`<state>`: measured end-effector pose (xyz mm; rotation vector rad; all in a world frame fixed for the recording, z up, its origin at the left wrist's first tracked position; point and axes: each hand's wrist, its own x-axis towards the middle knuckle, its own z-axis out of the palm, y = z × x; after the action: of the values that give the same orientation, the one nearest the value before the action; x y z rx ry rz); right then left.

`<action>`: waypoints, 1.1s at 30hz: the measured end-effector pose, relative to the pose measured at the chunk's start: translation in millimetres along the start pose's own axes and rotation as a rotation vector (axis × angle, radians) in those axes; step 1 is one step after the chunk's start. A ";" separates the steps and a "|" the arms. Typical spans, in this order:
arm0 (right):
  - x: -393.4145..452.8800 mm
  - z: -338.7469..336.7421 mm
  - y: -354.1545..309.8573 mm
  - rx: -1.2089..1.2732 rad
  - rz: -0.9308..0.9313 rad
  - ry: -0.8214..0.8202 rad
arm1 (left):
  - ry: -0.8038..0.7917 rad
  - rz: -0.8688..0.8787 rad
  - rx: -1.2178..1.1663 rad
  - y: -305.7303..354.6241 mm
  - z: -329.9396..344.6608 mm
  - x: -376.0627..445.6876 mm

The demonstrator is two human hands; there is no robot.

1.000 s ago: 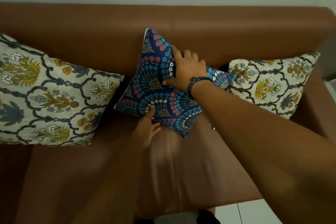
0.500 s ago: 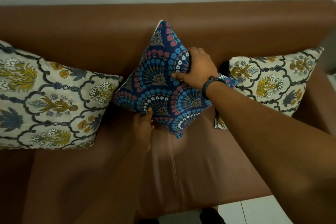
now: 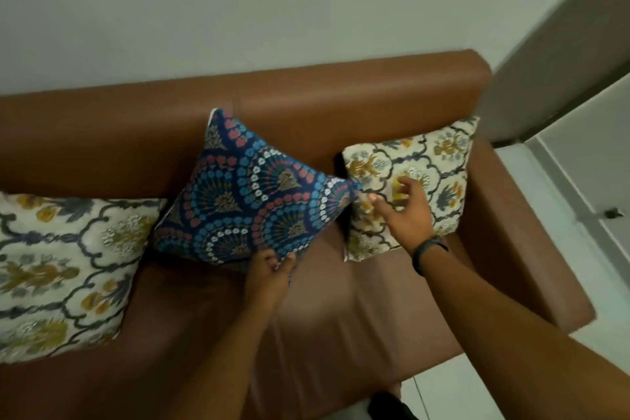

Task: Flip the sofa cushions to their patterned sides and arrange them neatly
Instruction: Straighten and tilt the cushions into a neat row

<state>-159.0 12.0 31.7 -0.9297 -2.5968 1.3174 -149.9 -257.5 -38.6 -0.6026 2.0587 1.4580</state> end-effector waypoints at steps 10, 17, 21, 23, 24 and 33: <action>118.8 -143.1 128.8 0.155 0.390 -0.005 | -0.177 -0.008 0.092 106.6 180.0 6.2; 233.8 -154.7 153.2 0.138 0.182 -0.341 | -0.155 -0.076 -0.092 97.0 241.9 60.1; 257.8 -139.3 178.8 0.220 0.189 -0.370 | -0.139 -0.101 -0.157 85.2 262.5 77.2; 255.7 -135.0 192.4 0.243 0.174 -0.358 | -0.128 -0.107 -0.176 79.1 268.1 79.1; 251.3 -133.8 196.7 0.254 0.160 -0.347 | -0.128 -0.109 -0.185 75.8 269.7 77.2; 204.5 -185.1 146.9 0.100 -0.057 -0.091 | -0.192 -0.137 -0.416 92.0 279.8 44.0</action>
<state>-192.8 320.8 -2.5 -0.7925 -2.5742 1.4923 -193.5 34.5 -77.4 -0.7161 1.5461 1.7974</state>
